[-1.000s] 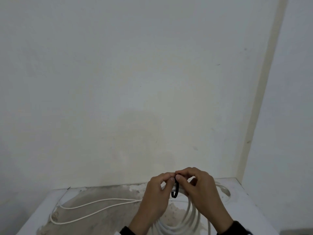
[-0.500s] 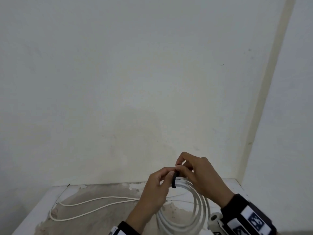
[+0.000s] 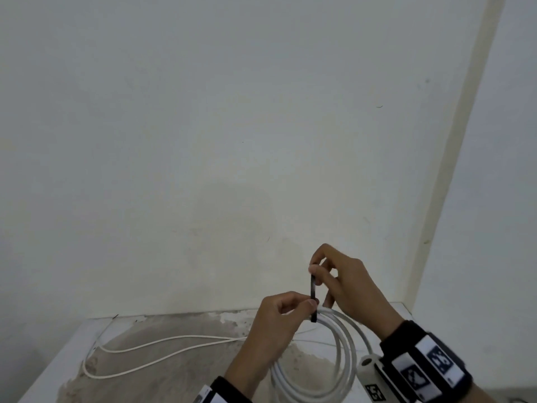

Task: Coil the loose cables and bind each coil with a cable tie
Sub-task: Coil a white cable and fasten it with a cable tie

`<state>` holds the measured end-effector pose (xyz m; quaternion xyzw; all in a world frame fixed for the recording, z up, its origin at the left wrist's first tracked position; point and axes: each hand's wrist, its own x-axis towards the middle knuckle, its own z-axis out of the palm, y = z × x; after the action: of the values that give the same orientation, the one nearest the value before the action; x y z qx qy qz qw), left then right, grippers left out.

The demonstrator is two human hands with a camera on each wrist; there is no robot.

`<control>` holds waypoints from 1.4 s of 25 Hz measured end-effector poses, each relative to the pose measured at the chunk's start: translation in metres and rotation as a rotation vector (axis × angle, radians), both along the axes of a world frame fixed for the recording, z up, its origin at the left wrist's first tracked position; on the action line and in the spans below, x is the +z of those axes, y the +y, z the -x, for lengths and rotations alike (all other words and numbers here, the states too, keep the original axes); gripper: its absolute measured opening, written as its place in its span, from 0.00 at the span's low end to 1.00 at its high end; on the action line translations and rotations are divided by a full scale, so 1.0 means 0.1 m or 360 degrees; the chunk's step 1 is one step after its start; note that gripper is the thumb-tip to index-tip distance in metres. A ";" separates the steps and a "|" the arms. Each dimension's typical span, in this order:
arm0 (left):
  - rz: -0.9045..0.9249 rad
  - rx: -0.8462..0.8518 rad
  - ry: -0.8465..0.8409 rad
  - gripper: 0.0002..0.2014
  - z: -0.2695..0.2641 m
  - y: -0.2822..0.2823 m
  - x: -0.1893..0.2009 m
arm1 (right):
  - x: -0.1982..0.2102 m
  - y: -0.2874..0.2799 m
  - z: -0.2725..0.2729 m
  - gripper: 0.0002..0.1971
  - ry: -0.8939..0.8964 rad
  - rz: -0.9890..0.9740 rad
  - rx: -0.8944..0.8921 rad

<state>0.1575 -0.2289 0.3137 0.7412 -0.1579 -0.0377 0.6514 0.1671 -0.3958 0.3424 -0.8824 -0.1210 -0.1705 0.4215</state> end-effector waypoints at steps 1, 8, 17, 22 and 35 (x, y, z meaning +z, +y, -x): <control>-0.0018 0.0001 -0.0005 0.07 0.01 -0.02 -0.02 | 0.01 -0.01 -0.01 0.06 0.0035 -0.0081 -0.0038; -0.0002 0.0064 -0.0017 0.07 -0.07 -0.01 -0.12 | -0.13 -0.05 0.06 0.03 0.0244 -0.0165 0.0096; -0.0035 -0.0059 0.0012 0.10 -0.05 -0.10 -0.14 | -0.23 -0.09 0.06 0.11 0.0230 -0.0249 0.0097; -0.0011 -0.0095 0.0168 0.10 -0.04 -0.02 -0.16 | -0.29 -0.05 0.03 0.08 0.0221 -0.0339 0.0133; 0.0291 0.0302 0.0473 0.14 -0.11 0.07 -0.83 | -1.08 0.22 0.35 0.14 0.0682 -0.1239 -0.0088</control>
<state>0.1687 -0.2217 0.2303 0.6767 0.0078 -0.0707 0.7328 0.1320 -0.3736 0.2349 -0.6763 0.0660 -0.0279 0.7332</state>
